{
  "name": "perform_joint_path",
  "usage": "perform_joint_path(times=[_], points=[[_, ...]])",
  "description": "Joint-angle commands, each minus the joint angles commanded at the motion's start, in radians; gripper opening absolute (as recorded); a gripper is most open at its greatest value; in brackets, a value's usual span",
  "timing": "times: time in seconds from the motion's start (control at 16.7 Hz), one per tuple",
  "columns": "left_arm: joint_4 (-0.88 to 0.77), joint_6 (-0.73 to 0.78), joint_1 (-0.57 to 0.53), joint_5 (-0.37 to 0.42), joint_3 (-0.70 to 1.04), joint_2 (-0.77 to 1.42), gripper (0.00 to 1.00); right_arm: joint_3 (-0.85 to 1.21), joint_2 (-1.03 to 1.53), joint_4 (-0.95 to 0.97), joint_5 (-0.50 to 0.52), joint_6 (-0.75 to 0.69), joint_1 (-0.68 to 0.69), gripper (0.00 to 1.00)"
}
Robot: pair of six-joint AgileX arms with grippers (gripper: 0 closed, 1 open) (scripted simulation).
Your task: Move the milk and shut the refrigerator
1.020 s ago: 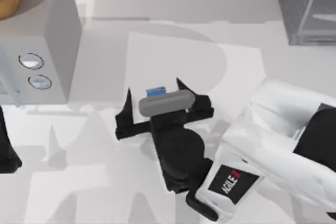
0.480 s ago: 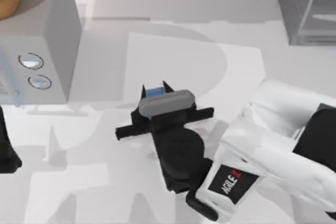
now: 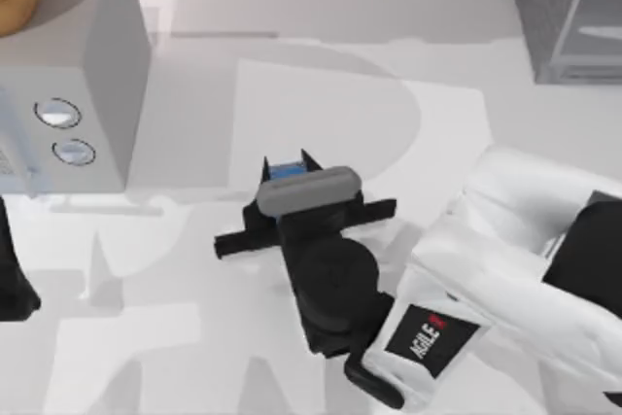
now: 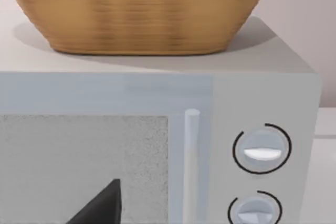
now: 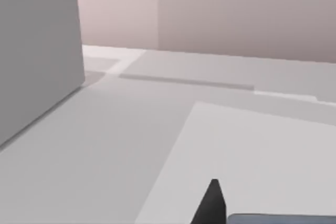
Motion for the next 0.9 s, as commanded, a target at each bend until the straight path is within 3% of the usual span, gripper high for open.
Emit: perform_joint_path(times=[0.9], points=[[0.0, 0.0, 0.0, 0.0, 0.0, 0.0, 1.0, -0.025, -0.109, -0.082, -0.001, 0.004, 0.002, 0.0]])
